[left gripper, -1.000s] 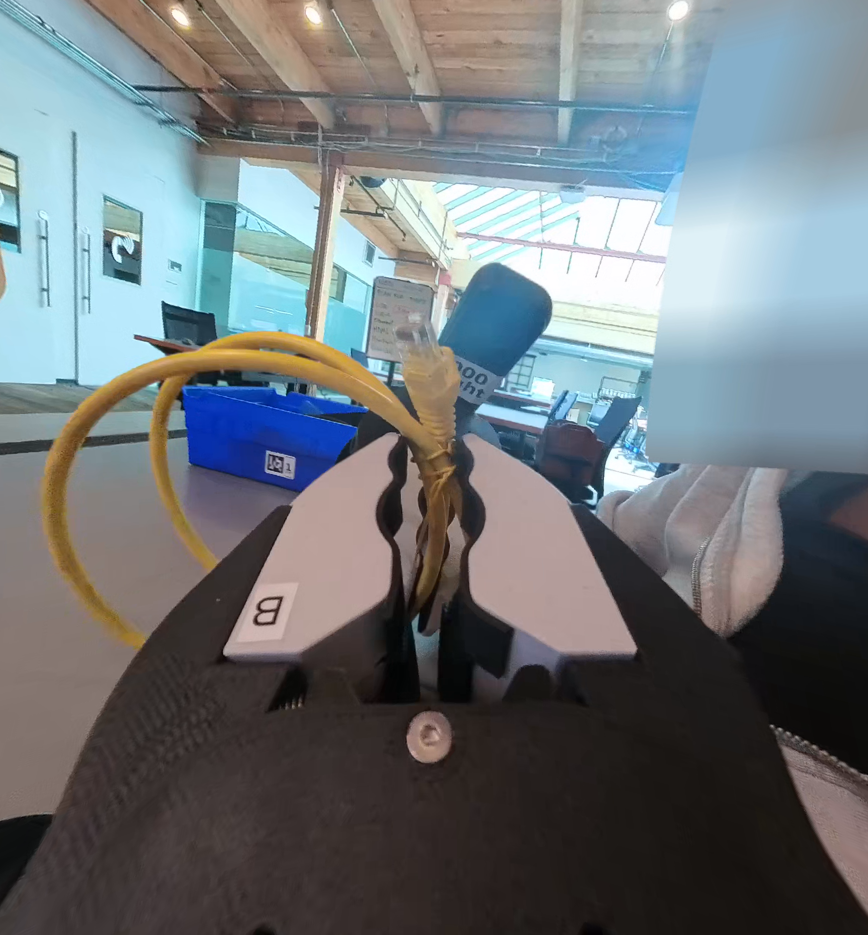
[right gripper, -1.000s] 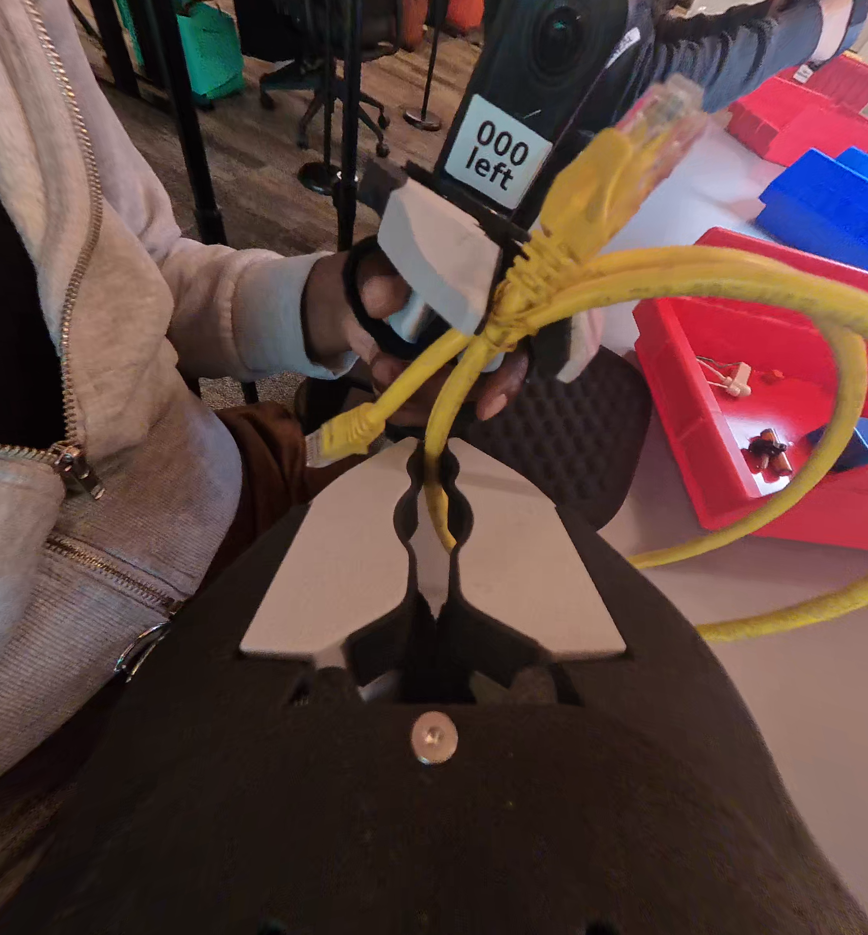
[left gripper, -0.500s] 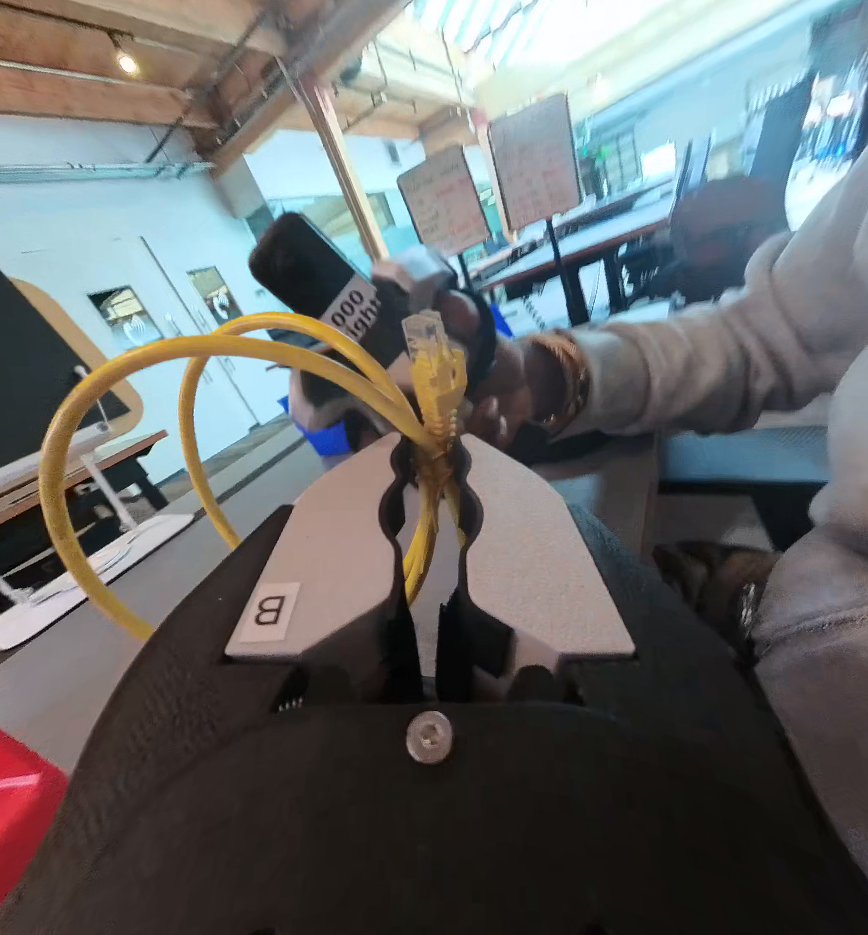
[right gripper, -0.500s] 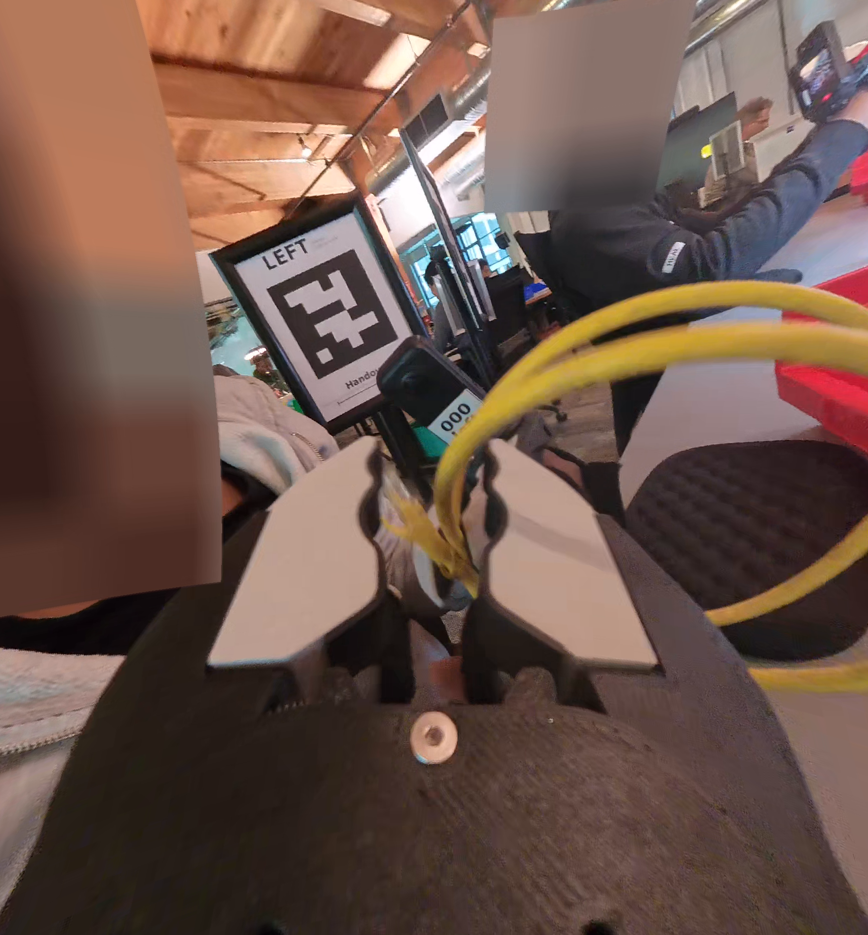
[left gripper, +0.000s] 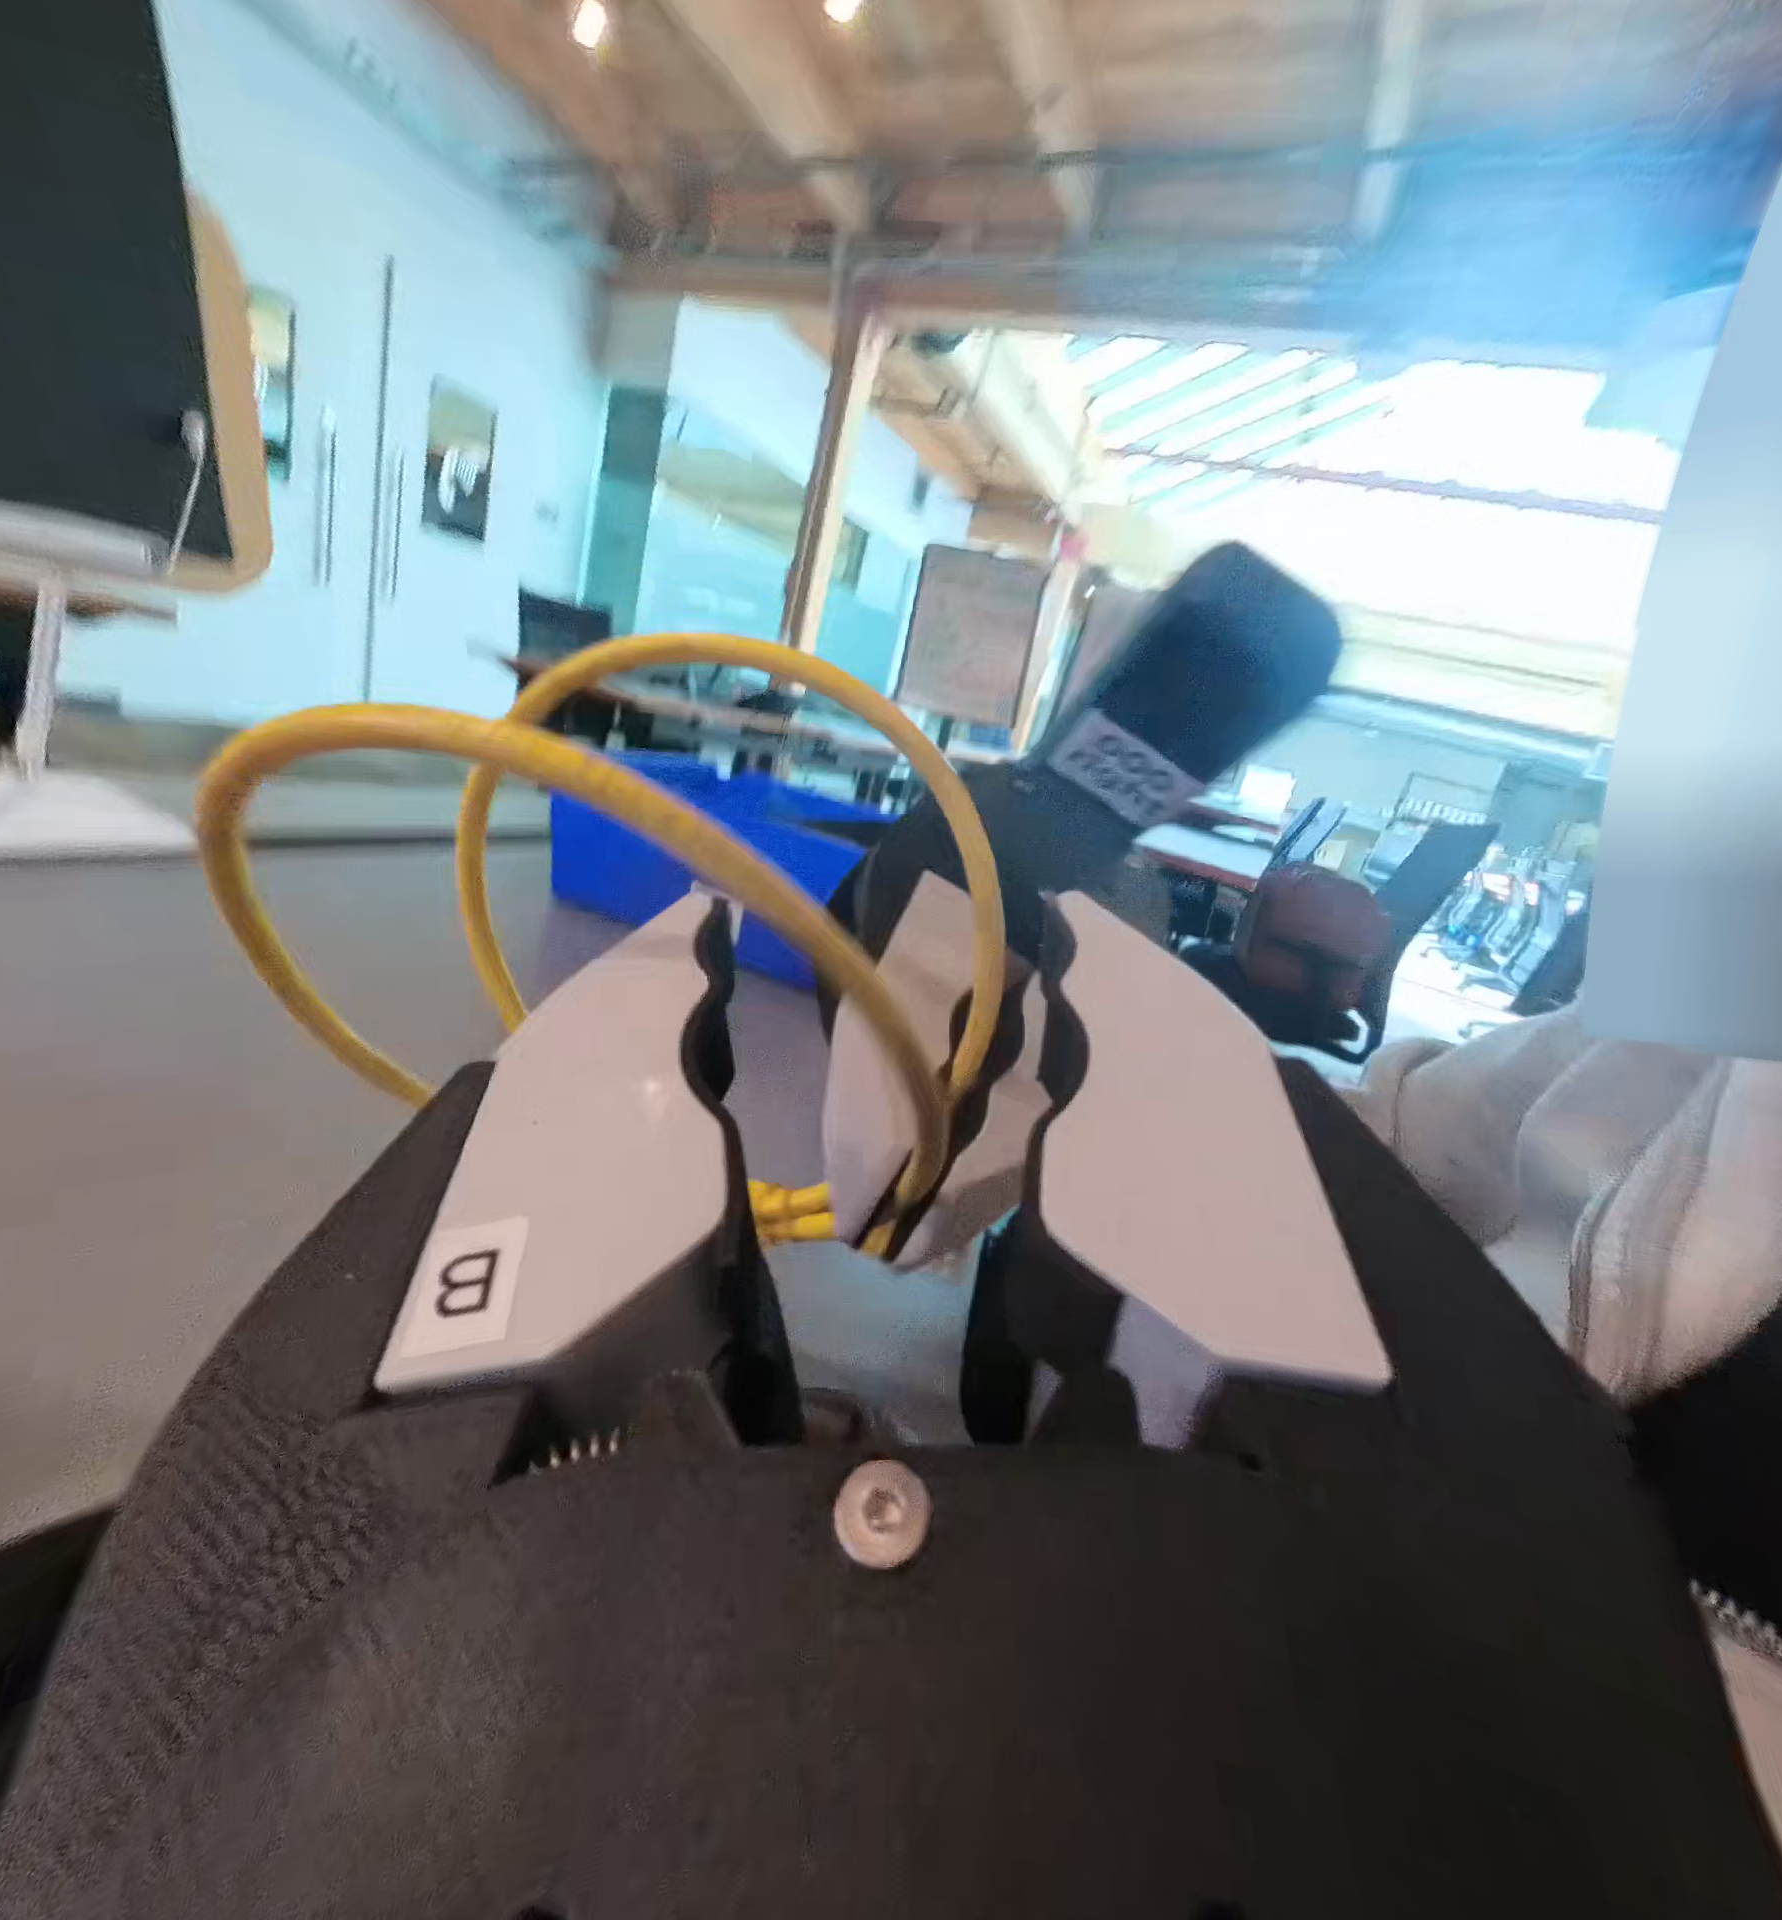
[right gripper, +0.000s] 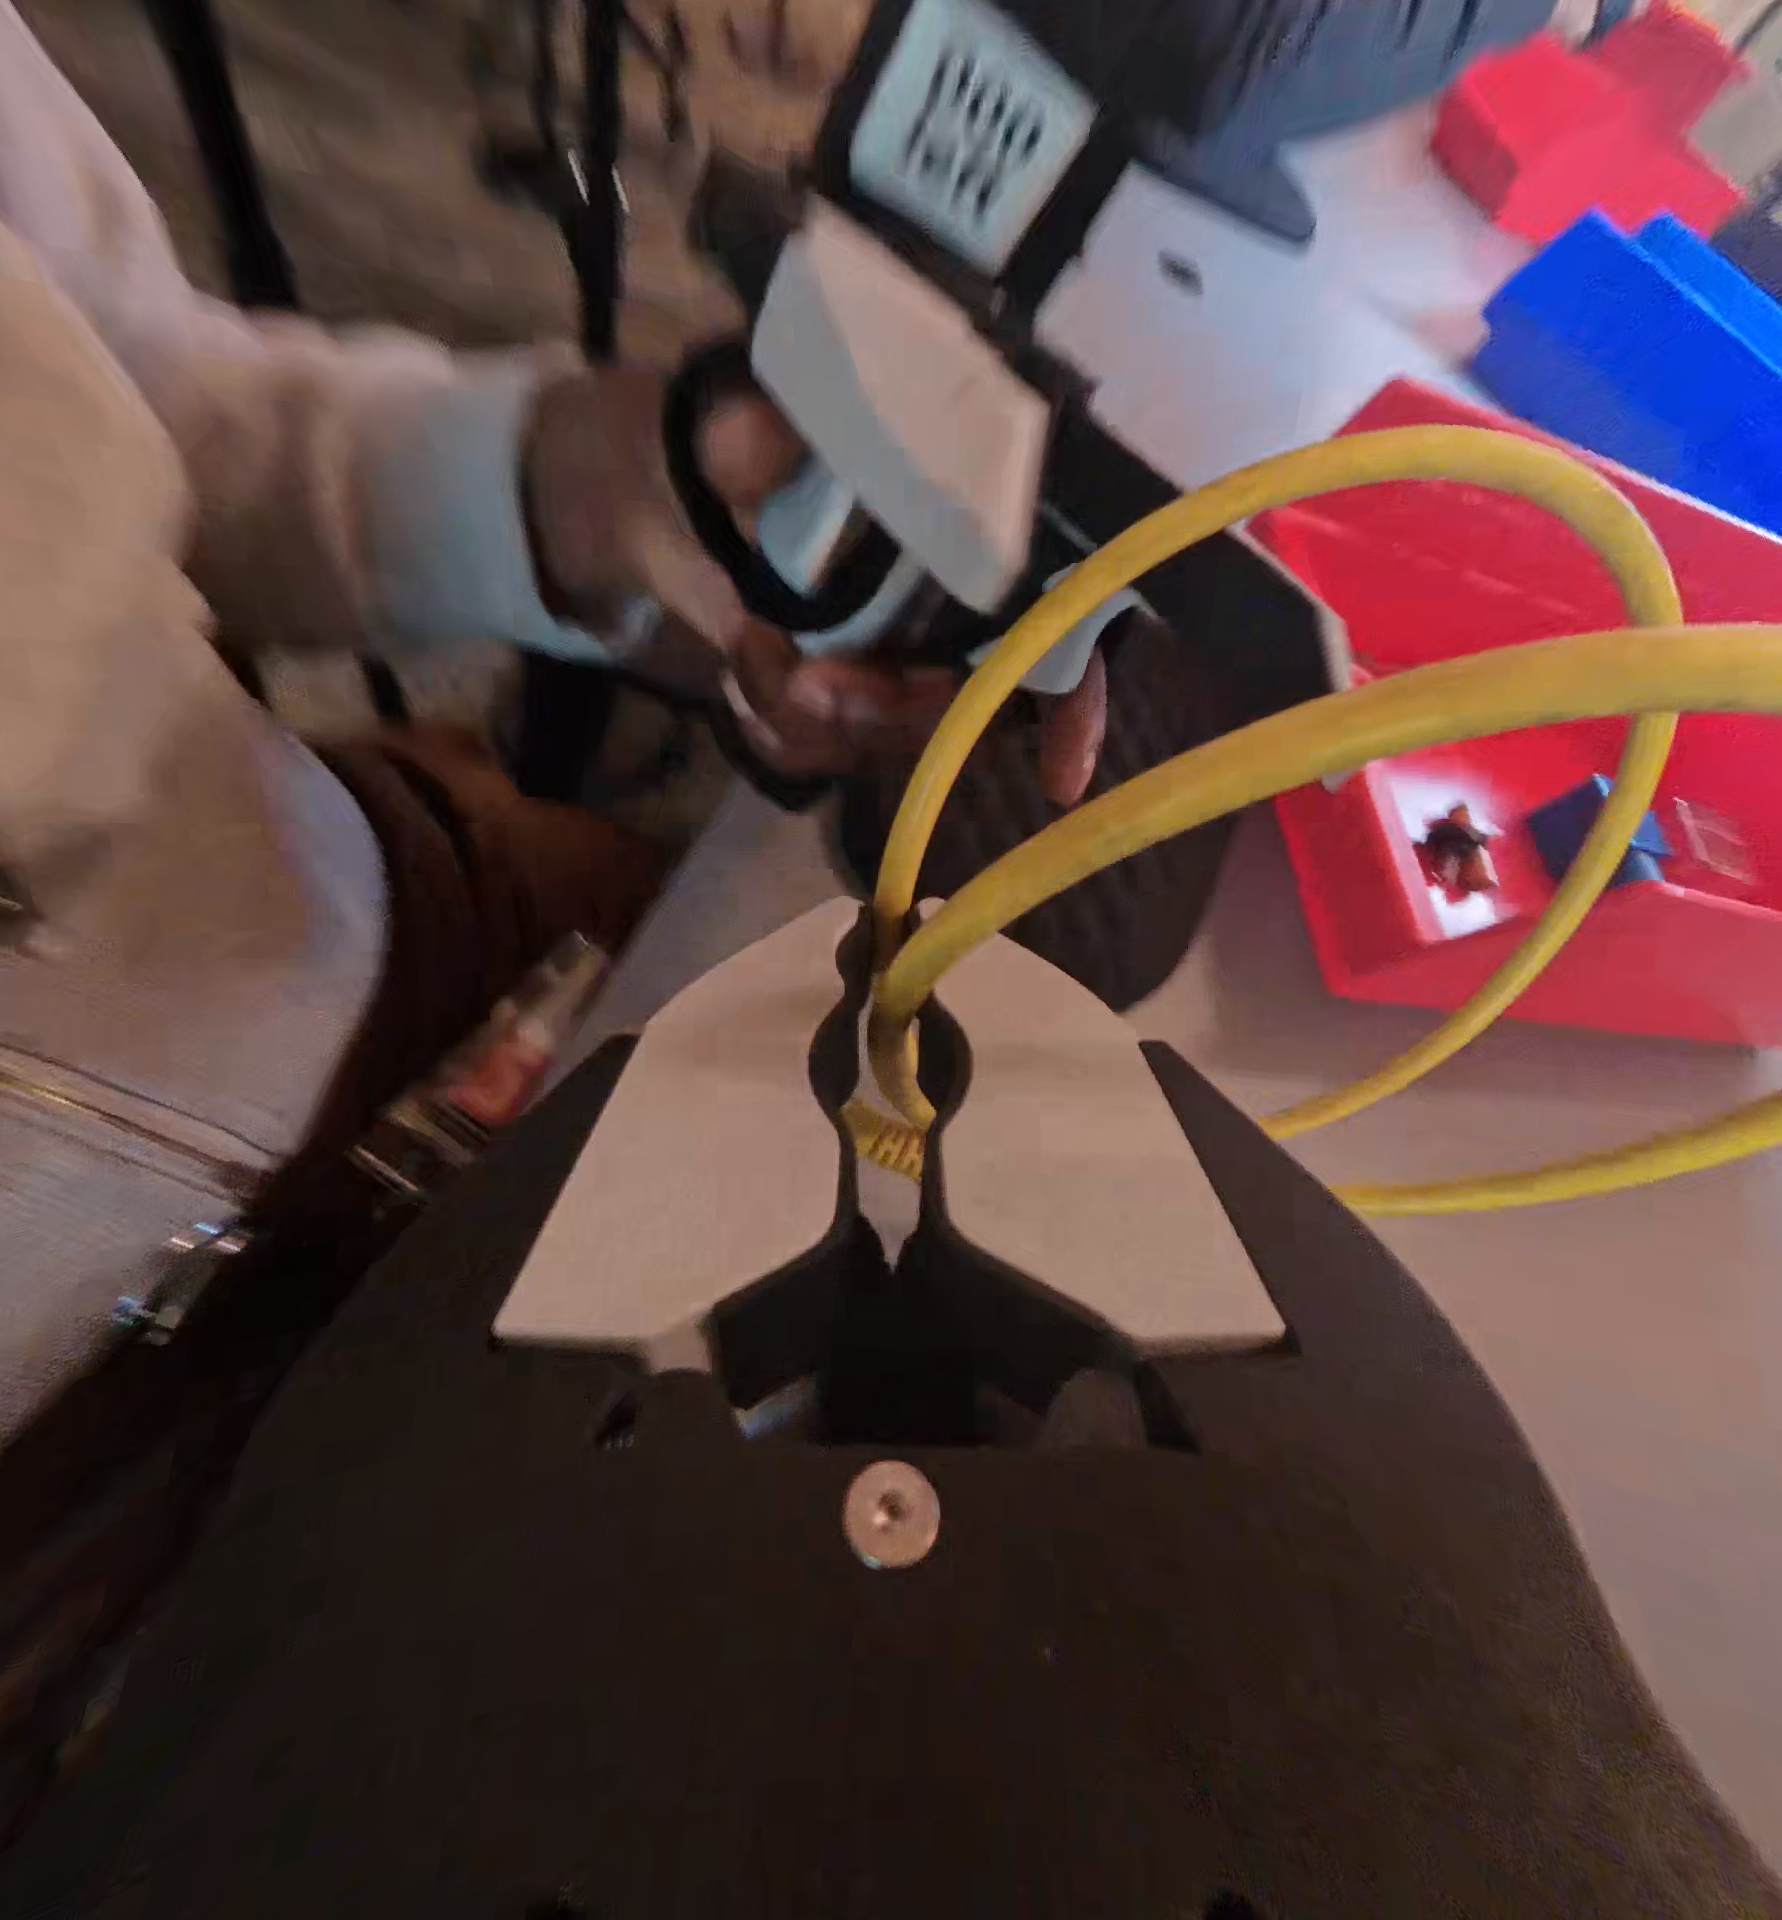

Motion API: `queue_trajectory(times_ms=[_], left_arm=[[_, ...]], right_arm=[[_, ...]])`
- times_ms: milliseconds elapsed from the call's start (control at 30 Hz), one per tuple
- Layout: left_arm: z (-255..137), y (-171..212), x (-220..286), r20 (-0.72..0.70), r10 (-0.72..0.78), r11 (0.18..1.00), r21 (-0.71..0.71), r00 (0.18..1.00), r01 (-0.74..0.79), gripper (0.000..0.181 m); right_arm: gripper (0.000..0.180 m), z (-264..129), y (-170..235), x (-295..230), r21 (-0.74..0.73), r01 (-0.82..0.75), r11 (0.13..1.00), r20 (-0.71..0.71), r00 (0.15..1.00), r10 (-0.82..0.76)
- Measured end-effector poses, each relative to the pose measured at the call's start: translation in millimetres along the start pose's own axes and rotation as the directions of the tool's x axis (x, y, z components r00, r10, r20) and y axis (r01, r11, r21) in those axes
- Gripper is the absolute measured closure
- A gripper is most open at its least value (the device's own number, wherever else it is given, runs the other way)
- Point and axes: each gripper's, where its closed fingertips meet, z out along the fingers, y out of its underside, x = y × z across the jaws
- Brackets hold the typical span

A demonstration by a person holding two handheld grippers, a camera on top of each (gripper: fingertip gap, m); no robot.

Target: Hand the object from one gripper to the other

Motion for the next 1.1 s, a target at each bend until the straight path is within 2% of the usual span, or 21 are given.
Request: queue_trajectory(times_ms=[100, 167, 200, 233, 267, 300, 367, 467, 533, 600, 667, 733, 900, 1000, 1100], left_arm=[[13, 18, -2, 0.067, -0.057, 0.993, -0.103, 0.996, 0.063, 0.121], [15, 23, -11, 0.152, -0.027, 0.992, -0.12, 0.988, 0.046, 0.132], [16, 23, -13, 0.166, -0.003, 0.993, -0.117, 0.986, 0.023, 0.136], [17, 22, -10, 0.152, 0.019, 0.994, -0.112, 0.988, -0.002, 0.148], [17, 20, -7, 0.138, 0.04, 0.994, -0.106, 0.99, -0.025, 0.162], [17, 18, -7, 0.149, 0.063, 0.994, -0.097, 0.987, -0.048, 0.167], [13, 15, -12, 0.189, 0.145, 0.986, -0.11, 0.971, -0.126, 0.169], [9, 15, -20, 0.247, 0.324, 0.942, -0.173, 0.913, -0.288, 0.172], [10, 19, -23, 0.269, 0.424, 0.901, -0.22, 0.865, -0.373, 0.173], [13, 27, -24, 0.271, 0.516, 0.85, -0.283, 0.813, -0.445, 0.173], [18, 39, -27, 0.26, 0.598, 0.788, -0.366, 0.758, -0.495, 0.172], [21, 46, -30, 0.262, 0.668, 0.728, -0.422, 0.696, -0.54, 0.171], [24, 55, -36, 0.244, 0.811, 0.568, -0.547, 0.532, -0.615, 0.171], [25, 56, -39, 0.237, 0.871, 0.48, -0.601, 0.431, -0.639, 0.171], [26, 62, -39, 0.203, 0.879, 0.456, -0.619, 0.432, -0.639, 0.16]], right_arm=[[0.174, 13, 24, 3, -0.205, 0.137, 0.969, -0.083, 0.984, -0.157], [0.166, 15, 35, 8, -0.302, 0.198, 0.932, -0.128, 0.961, -0.246], [0.162, 16, 37, 10, -0.322, 0.212, 0.923, -0.139, 0.954, -0.267], [0.158, 17, 37, 9, -0.318, 0.207, 0.925, -0.135, 0.956, -0.261], [0.155, 17, 36, 6, -0.295, 0.188, 0.937, -0.122, 0.965, -0.233], [0.151, 17, 32, 4, -0.259, 0.163, 0.952, -0.111, 0.974, -0.197], [0.139, 12, 21, 3, -0.169, 0.09, 0.982, -0.091, 0.99, -0.106], [0.123, -5, -4, 11, 0.04, -0.132, 0.99, -0.038, 0.99, 0.133], [0.115, -18, -24, 19, 0.209, -0.332, 0.92, 0.05, 0.943, 0.329], [0.111, -25, -32, 25, 0.284, -0.487, 0.826, 0.15, 0.873, 0.464], [0.11, -27, -38, 26, 0.323, -0.544, 0.774, 0.202, 0.839, 0.506], [0.106, -27, -42, 26, 0.342, -0.536, 0.772, 0.184, 0.844, 0.504], [0.112, -17, -35, 33, 0.306, -0.423, 0.853, -0.029, 0.891, 0.452], [0.144, -17, -33, 35, 0.291, -0.351, 0.89, -0.113, 0.911, 0.396], [0.174, -15, -38, 25, 0.284, -0.307, 0.908, -0.086, 0.935, 0.343]])
